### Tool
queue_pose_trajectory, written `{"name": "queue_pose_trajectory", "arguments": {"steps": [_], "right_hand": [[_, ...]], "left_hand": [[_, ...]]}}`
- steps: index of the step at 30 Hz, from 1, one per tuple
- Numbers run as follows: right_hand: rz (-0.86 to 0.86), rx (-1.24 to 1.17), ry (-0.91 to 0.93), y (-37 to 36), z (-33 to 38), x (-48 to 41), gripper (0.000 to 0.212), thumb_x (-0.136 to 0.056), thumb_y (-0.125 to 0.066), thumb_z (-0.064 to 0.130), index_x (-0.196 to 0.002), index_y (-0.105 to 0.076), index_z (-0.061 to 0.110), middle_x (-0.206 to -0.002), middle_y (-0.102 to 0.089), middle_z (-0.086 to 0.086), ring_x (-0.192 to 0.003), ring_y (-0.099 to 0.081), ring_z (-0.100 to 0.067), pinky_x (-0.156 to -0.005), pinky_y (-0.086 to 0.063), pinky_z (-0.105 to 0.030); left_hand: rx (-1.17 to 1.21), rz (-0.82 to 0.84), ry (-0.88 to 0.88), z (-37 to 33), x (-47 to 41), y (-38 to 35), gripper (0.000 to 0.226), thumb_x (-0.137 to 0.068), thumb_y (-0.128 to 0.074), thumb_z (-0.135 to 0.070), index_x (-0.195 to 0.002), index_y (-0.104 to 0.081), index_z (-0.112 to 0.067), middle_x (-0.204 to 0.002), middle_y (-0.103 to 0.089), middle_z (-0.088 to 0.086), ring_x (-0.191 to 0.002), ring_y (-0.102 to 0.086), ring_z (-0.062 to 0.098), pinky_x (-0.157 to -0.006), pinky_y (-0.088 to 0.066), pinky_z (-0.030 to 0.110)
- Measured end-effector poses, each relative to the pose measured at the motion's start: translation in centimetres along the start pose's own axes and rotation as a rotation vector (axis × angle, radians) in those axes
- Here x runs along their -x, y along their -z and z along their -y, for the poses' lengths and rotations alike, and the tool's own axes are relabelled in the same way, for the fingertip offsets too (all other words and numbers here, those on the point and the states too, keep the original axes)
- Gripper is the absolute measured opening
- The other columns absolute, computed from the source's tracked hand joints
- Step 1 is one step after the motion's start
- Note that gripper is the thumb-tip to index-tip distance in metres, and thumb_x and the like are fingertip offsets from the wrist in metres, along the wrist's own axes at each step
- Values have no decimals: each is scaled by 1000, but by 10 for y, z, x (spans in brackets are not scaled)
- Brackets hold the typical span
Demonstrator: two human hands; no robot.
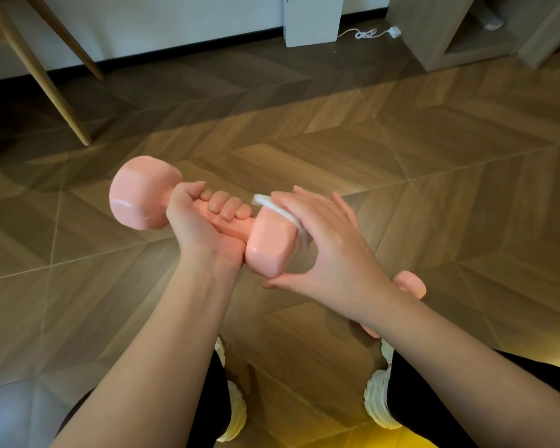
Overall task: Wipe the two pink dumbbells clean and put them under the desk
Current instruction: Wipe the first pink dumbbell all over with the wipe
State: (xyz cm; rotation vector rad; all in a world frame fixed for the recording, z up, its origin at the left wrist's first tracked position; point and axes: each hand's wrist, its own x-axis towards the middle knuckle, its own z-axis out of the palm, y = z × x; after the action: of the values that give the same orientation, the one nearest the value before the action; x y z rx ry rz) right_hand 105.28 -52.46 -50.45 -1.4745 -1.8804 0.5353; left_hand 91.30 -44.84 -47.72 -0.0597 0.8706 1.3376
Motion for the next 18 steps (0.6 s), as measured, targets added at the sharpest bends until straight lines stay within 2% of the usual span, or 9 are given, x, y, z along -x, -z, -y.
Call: {"name": "queue_pose_trajectory", "arguments": {"steps": [2, 6, 7, 10, 11, 14, 18], "right_hand": [[6, -54, -41, 0, 1, 0, 101, -56, -92, 45, -142, -44, 25, -142, -47, 15, -144, -30, -7, -120, -17, -53], [-52, -23, 78, 0, 3, 2, 89, -64, -88, 39, -140, -48, 16, -146, -48, 6, -143, -34, -11, -119, -19, -52], [-48, -26, 55, 0, 4, 1, 90, -64, -88, 40, -140, -47, 17, -145, -48, 9, -142, -35, -9, -119, -19, -52], [7, -120, -97, 2, 5, -1, 97, -57, -91, 45, -140, -45, 26, -131, -44, 30, -129, -34, 13, -114, -27, -53], [1, -135, -93, 1, 6, -1, 97, -57, -91, 45, -140, -45, 25, -130, -43, 30, -128, -35, 13, -113, -29, -53], [-84, -87, 19, -2, 6, 3, 92, -65, -87, 45, -141, -45, 15, -140, -45, 15, -140, -36, -6, -119, -22, -49], [-97, -94, 36, 0, 6, 2, 86, -68, -86, 38, -140, -45, 13, -144, -49, 5, -138, -39, -7, -120, -21, -49]], "left_hand": [[-10, 18, -2, -1, 1, 0, 32, -89, -38, -16, -58, -29, -19, -49, -22, -6, -40, -21, 13, -43, -25, 22], [56, 76, 33, -4, 1, 0, 36, -90, -36, -16, -54, -30, -19, -47, -23, -7, -38, -22, 12, -42, -26, 21], [60, 85, 38, -4, 1, 0, 37, -89, -36, -16, -53, -29, -19, -47, -23, -7, -39, -22, 12, -43, -26, 21], [35, 103, 34, -4, 2, 2, 37, -89, -37, -18, -53, -29, -20, -48, -23, -7, -40, -21, 12, -43, -25, 23], [34, 113, 38, -3, 2, 3, 36, -88, -37, -18, -53, -29, -20, -48, -23, -7, -40, -21, 12, -43, -25, 23], [88, 161, 76, -4, 1, 3, 36, -86, -38, -16, -51, -30, -19, -45, -25, -8, -38, -24, 11, -42, -26, 22], [115, 208, 66, -3, 3, 1, 27, -74, -44, -15, -53, -29, -18, -45, -25, -7, -38, -25, 11, -43, -27, 21]]}}
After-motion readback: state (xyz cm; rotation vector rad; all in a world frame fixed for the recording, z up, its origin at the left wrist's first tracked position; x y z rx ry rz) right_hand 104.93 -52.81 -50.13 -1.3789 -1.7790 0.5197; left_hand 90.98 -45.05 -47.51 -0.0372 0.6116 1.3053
